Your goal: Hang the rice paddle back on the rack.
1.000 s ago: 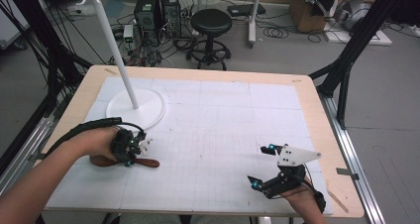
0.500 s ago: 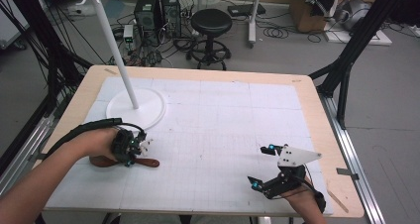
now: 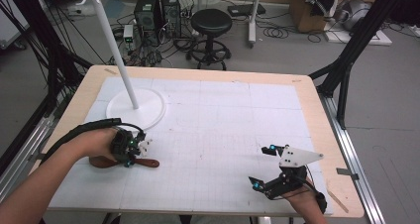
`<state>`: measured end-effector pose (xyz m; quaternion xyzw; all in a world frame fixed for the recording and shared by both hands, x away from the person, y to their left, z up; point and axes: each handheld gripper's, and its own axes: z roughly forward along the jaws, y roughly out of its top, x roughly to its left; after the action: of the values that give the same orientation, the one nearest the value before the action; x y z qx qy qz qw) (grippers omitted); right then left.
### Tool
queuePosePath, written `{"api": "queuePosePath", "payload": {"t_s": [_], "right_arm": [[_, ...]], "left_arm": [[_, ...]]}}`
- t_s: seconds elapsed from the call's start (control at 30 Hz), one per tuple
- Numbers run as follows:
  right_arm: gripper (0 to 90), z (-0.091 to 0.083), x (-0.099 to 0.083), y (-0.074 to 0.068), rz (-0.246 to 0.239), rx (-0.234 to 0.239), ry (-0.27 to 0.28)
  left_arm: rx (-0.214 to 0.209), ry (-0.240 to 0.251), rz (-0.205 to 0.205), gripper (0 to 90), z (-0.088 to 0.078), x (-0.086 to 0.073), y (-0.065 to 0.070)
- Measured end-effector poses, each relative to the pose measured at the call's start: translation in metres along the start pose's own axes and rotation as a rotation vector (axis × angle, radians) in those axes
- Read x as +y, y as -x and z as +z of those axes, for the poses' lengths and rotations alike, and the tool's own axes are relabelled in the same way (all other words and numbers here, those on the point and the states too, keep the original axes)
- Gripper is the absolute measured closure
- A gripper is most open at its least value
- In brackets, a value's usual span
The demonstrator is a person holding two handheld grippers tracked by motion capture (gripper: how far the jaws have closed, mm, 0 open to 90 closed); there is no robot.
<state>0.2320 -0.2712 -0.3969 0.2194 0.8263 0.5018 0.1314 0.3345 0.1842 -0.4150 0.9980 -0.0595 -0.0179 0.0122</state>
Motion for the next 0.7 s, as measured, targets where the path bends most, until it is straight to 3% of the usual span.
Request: {"api": "queuePosePath", "payload": {"t_s": [0.33,0.47,0.7], "right_arm": [[0.2,-0.0007,-0.0002,-0.0002,-0.001,-0.002,0.002],[0.2,-0.0005,-0.0006,-0.0007,0.000,0.001,-0.002],[0.2,0.0001,-0.0012,-0.0005,0.001,0.003,-0.003]], "left_arm": [[-0.008,0.030,-0.010,78.3,-0.0003,-0.0037,0.0023],[-0.005,0.064,-0.029,78.3,-0.0005,-0.0071,0.0035],[-0.008,0.111,-0.028,78.3,-0.0052,-0.0094,0.0043]]}}
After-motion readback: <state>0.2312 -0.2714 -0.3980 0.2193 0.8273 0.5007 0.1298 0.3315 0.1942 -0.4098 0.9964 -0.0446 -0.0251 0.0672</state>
